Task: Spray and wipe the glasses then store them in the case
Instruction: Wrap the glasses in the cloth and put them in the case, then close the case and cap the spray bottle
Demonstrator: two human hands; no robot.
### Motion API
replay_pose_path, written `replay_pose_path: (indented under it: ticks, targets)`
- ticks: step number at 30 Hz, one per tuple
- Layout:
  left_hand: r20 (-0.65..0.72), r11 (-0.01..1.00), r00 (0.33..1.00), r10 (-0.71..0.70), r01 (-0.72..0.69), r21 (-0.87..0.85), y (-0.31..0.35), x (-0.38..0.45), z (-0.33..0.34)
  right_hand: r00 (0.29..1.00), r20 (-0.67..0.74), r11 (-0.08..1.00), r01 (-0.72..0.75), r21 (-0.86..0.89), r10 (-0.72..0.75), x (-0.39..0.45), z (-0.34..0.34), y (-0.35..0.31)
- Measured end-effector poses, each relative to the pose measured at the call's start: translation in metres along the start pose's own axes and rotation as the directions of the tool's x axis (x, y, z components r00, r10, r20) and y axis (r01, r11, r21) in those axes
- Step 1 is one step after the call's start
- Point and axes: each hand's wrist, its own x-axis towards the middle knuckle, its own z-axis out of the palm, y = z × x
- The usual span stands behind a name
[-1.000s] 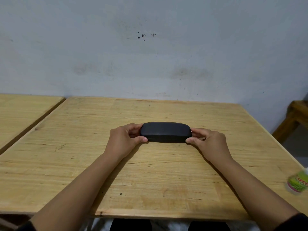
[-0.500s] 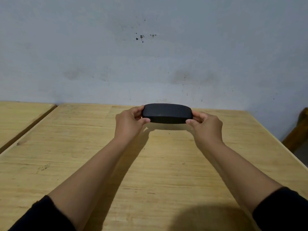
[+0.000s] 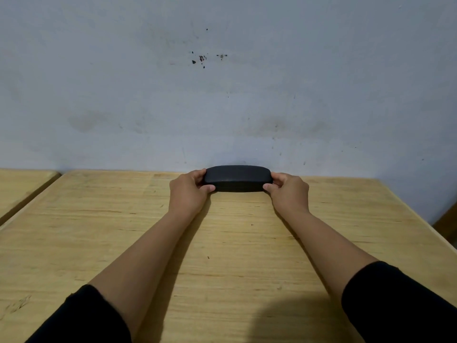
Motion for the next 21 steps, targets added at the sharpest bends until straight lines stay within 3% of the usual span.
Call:
replay_pose_path:
  ticks: [8,12,17,21]
  targets:
    - [0.012,0.994,1.000,0.011,-0.012,0.108,-0.001,0.011,0.004,0.998,0.052,0.997,0.049,-0.055,-0.046,0.007,0.002,-0.002]
    - [0.091,0.964,0.996,0.022,-0.046,0.263,0.004,0.008,0.001,0.990,0.110,0.978,0.109,-0.176,-0.091,0.002,-0.002,-0.005]
    - [0.127,0.922,0.992,0.026,-0.072,0.380,0.011,-0.012,0.002,0.962,0.245,0.885,0.215,-0.413,-0.119,-0.016,-0.009,-0.009]
    - [0.134,0.861,0.991,0.028,-0.092,0.501,0.018,-0.040,-0.005,0.939,0.314,0.743,0.309,-0.594,-0.140,-0.039,-0.023,-0.012]
